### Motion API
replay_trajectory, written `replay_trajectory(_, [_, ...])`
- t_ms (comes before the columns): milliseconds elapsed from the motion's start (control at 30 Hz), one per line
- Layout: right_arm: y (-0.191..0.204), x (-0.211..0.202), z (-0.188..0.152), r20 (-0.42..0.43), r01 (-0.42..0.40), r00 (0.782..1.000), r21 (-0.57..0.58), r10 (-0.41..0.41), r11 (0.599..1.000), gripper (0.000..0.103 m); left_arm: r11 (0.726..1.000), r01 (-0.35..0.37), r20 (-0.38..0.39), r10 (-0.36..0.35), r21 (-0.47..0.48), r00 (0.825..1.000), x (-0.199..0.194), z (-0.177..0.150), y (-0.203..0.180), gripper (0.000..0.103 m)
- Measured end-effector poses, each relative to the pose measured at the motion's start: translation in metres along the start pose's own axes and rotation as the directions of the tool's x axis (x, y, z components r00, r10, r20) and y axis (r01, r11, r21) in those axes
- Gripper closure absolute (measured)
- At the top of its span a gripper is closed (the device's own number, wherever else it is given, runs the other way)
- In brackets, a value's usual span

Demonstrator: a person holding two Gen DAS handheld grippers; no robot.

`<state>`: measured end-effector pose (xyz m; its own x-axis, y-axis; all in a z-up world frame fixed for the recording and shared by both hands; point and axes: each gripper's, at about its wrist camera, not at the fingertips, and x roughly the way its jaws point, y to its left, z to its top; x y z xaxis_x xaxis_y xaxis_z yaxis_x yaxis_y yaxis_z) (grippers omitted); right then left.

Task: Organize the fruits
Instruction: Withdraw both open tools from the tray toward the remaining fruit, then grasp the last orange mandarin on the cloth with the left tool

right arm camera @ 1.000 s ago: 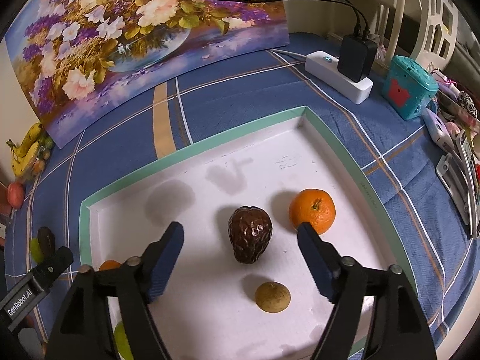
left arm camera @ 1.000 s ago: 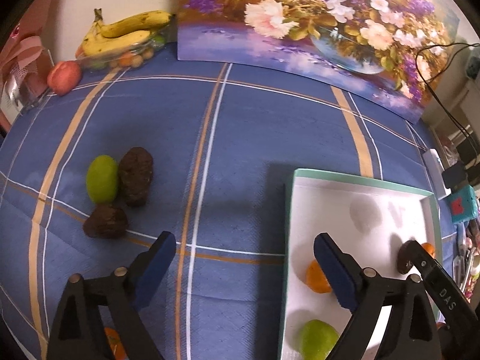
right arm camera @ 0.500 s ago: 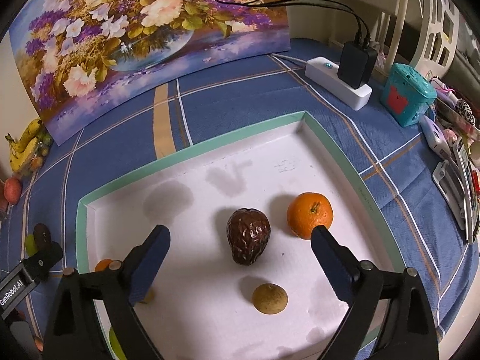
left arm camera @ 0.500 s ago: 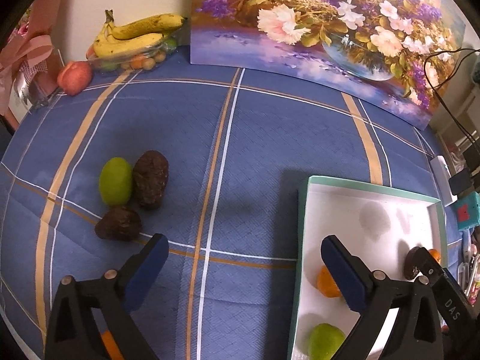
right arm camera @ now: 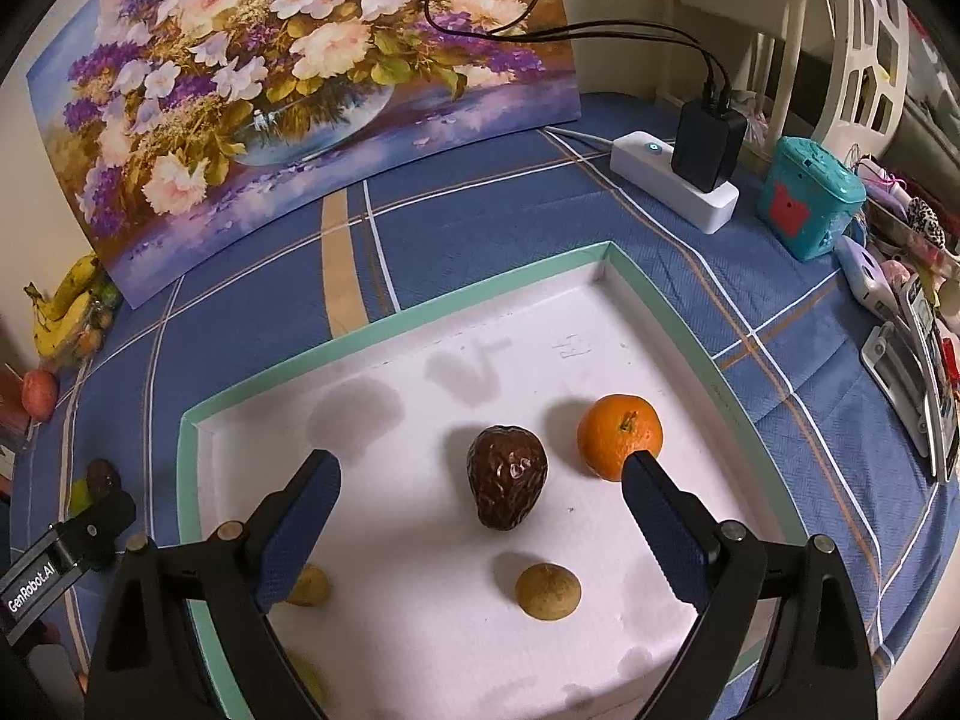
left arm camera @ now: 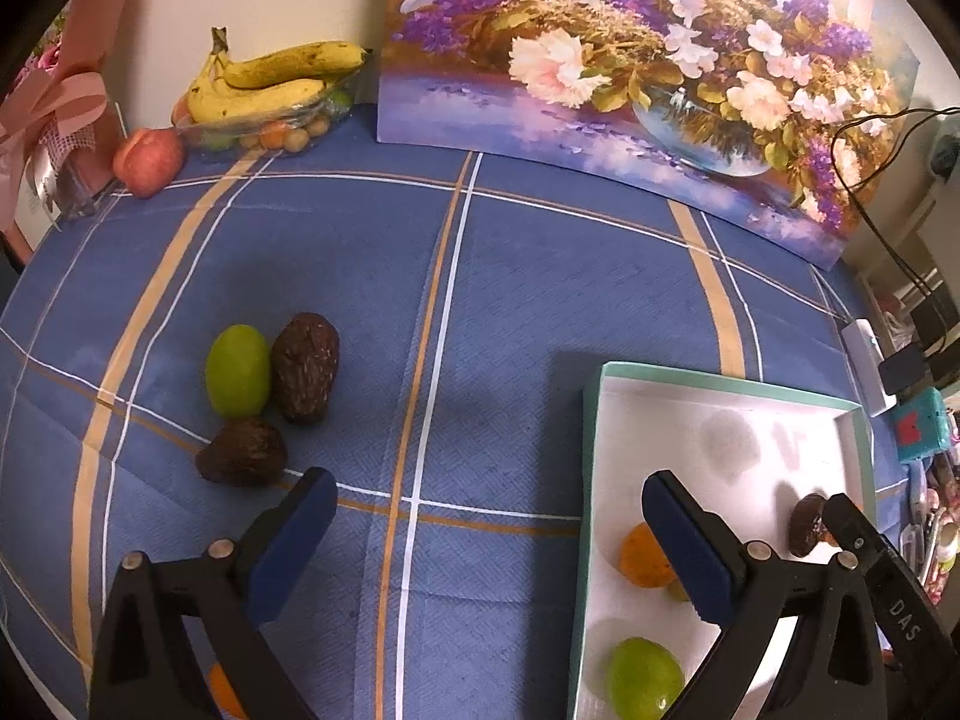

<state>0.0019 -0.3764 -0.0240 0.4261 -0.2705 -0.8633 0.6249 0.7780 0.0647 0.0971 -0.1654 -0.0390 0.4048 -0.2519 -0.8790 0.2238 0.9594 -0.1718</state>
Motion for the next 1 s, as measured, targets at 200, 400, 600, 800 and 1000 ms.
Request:
replay_trajectory(200, [0.011, -0.012, -0.005, -0.001, -0.031, 1.0, -0.035, 0.031, 0.999, 0.008, 1.0, 0.003, 0.032, -0.004, 0.027, 0.999, -0.017, -0.005, 0.0, 0.0])
replay_trajectory(400, [0.024, -0.026, -0.013, -0.019, -0.047, 0.999, -0.077, 0.046, 0.996, 0.008, 1.0, 0.012, 0.042, -0.013, 0.017, 0.999, -0.033, -0.011, 0.011, 0.0])
replay_trajectory(600, [0.041, -0.041, -0.024, -0.023, -0.075, 0.997, -0.11, 0.073, 0.991, 0.008, 1.0, -0.005, 0.095, 0.006, -0.004, 0.995, -0.059, -0.015, 0.035, 0.0])
replay_trajectory(800, [0.053, -0.054, -0.031, -0.012, -0.115, 0.993, -0.116, 0.114, 0.987, 0.008, 0.999, -0.005, 0.128, 0.009, -0.035, 0.992, -0.08, -0.022, 0.064, 0.0])
replay_trajectory(1000, [0.063, -0.061, -0.044, -0.029, -0.153, 0.988, -0.094, 0.151, 0.984, 0.008, 0.997, 0.026, 0.12, -0.016, -0.076, 0.993, -0.088, -0.035, 0.084, 0.0])
